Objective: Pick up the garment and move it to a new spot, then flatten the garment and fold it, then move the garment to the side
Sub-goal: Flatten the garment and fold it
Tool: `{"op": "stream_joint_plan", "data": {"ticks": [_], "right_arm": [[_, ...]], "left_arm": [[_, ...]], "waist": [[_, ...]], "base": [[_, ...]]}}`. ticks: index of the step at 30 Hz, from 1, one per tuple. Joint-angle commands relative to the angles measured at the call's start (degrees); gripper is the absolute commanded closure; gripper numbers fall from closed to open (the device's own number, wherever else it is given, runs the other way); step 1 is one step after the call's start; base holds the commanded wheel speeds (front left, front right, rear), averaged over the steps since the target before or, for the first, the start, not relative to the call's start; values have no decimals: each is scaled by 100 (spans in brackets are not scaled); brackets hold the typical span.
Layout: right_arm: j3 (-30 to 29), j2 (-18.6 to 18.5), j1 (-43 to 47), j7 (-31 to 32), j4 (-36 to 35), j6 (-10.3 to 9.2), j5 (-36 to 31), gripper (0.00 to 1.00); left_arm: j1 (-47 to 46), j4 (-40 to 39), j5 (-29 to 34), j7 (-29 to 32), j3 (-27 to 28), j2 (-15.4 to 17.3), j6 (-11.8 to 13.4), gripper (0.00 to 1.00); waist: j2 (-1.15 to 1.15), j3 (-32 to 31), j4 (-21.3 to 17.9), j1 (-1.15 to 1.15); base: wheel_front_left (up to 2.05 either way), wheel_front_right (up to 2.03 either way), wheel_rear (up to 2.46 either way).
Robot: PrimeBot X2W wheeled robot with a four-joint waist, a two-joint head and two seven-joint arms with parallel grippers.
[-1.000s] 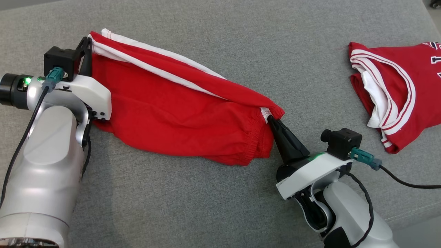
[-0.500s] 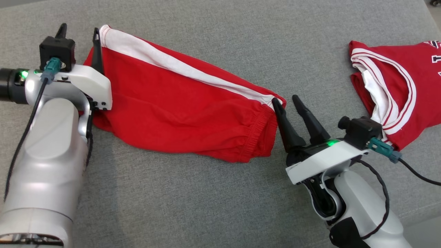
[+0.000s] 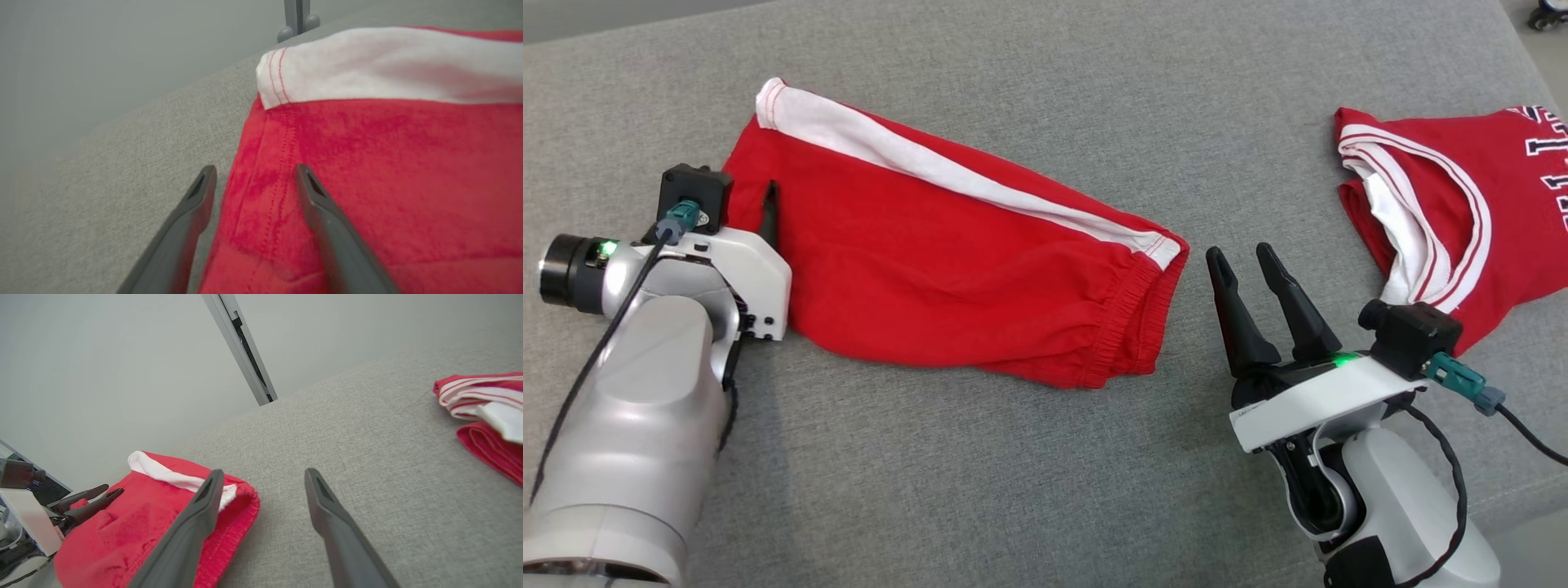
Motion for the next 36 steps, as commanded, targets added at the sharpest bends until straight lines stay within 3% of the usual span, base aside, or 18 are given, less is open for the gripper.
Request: {"op": "stream_joint_plan", "data": {"ticks": [1, 5, 6, 7, 11, 25, 36], "right_arm": [[-13, -28, 48, -1, -21, 0, -32, 0], [-7, -29, 90, -1, -23, 0, -21, 0], [-7, -29, 100, -1, -18, 0, -12, 0], [-14, -29, 108, -1, -12, 0, -4, 0], [-61, -31, 194, -1, 40, 0, 1, 0], [-259, -29, 690, -1, 275, 0, -207, 0], [-397, -29, 965, -1, 422, 0, -498, 0]], "left_arm": [[-86, 121, 57, 148, -46, 112, 23, 0], [-47, 270, 10, 453, -73, 123, -80, 0], [-23, 302, -2, 548, -94, 113, -125, 56], [20, 328, -32, 622, -92, 85, -172, 100], [171, 372, -272, 727, 38, 10, -296, 100], [1167, 356, -947, 9, 459, -297, -257, 100], [2285, -12, -1395, -196, 792, -559, -72, 100]], "waist": [[0, 32, -50, 0], [0, 42, -97, 0], [0, 36, -107, 0], [0, 21, -111, 0], [0, -127, -64, 0], [0, -1168, 384, 0], [0, -1589, 612, 0]], "base": [[0, 0, 0], [0, 0, 0], [0, 0, 0], [0, 0, 0], [0, 0, 0], [0, 0, 0], [0, 0, 0]]}}
